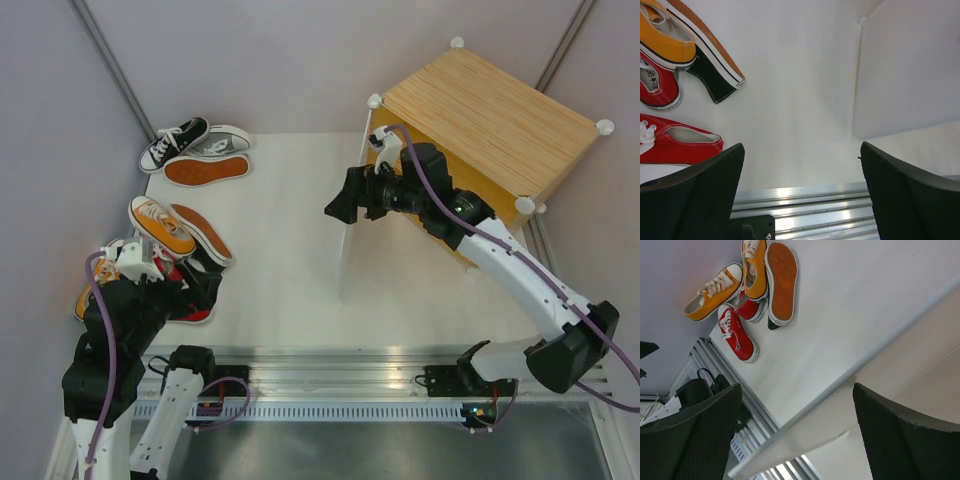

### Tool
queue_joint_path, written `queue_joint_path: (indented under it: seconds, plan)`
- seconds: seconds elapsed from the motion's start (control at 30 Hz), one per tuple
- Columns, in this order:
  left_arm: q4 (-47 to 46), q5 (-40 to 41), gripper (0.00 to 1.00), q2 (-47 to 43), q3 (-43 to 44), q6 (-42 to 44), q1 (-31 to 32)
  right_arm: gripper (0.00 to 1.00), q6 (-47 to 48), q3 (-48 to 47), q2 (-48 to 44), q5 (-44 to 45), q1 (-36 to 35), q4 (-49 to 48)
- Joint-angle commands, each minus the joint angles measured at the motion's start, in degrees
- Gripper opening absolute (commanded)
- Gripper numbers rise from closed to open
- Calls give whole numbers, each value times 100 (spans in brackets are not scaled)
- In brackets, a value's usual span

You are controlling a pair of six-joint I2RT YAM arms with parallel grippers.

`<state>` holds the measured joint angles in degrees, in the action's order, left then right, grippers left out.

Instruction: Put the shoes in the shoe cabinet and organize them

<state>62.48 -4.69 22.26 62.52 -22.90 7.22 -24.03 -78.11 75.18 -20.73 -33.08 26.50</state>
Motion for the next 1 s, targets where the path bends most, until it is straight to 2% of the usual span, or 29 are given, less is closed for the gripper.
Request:
queue_joint_path:
  seconds: [0.0,0.43,0.6,0.77,0.97]
  plan:
    - [-113,-94,100,-55,-30,-163,16,96,-268,-372,427,323,-356,-865]
    - [1,-58,100,-126,-82,-330,16,98,-374,-1662,2228,1457,-735,-2597]
    - [28,-50,100,-134,-65,-365,16,98,-479,-2629,2782,1204,-735,-2799]
    - [-16,-146,100,-56,-109,-417,25,98,-445,-3018,2652,1150,-744,-2659]
    - [-340,-357,100,269,-109,-496,42,98,108,-2254,1598,1431,-735,-1641]
